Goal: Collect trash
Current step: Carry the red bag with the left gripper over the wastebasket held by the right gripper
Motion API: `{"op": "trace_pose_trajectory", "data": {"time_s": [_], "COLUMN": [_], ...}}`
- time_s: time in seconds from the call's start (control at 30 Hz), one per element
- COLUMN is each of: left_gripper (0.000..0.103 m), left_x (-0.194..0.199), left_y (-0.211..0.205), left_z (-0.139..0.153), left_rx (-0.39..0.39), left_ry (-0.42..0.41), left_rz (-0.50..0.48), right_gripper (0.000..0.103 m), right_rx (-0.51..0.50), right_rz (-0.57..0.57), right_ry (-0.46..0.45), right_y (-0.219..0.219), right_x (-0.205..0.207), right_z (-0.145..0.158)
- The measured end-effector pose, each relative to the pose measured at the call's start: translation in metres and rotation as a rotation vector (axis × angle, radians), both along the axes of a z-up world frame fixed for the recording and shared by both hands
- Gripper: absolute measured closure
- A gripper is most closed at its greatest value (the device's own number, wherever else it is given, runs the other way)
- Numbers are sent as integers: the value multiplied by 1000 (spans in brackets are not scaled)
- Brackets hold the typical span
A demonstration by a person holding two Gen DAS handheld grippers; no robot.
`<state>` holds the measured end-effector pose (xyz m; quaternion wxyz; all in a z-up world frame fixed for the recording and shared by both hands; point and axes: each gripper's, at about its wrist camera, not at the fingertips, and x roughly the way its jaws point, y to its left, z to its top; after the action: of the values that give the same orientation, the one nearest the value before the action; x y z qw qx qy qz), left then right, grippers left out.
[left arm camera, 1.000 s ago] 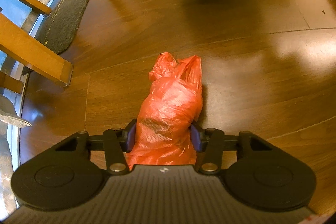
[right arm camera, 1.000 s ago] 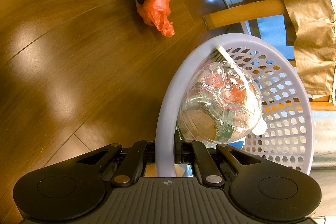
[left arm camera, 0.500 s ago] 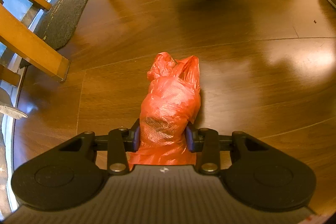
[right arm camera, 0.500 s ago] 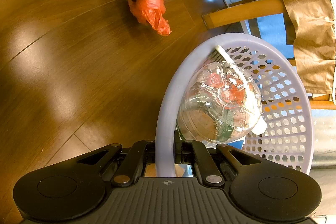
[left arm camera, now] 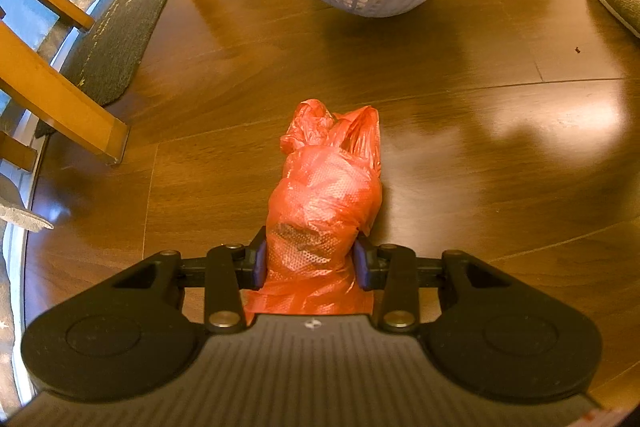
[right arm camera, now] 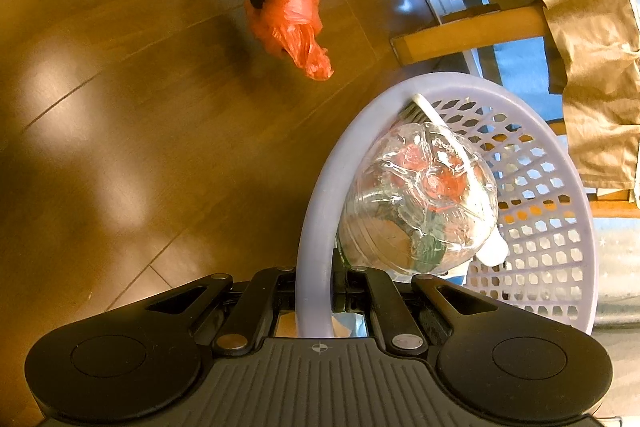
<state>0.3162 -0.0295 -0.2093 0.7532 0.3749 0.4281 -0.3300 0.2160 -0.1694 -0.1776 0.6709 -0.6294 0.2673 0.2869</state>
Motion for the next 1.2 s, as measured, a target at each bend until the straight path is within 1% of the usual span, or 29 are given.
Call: {"op": "trace_pose_trajectory", "data": {"time_s": [0.23,0.47,0.63,0.87,1.03,1.2], "left_gripper": [68,68,68,68,68,68], "left_x": [-14,-35,-51,-72,-89,-107], "left_y": [4,15,23,31,41,54], "left_z": [10,30,50,82,107,134], "left_rx": [-10,-27,-42,-67,-87,-117], "left_ry": [16,28,32,29,21,19], "left_rz": [15,50,77,104,123,167], "right_gripper": [101,101,101,102,101,101], "right_rx": [15,24,25,-18,-8,7], "right_rz": [12,33,58,172,188,239], "right_ry": [25,63,96,153,199,250], "right_y": [5,9,9,14,25,40], "right_x": [-10,-26,-41,-81,-98,-132], "right_z": [5,14,19,24,37,46]}}
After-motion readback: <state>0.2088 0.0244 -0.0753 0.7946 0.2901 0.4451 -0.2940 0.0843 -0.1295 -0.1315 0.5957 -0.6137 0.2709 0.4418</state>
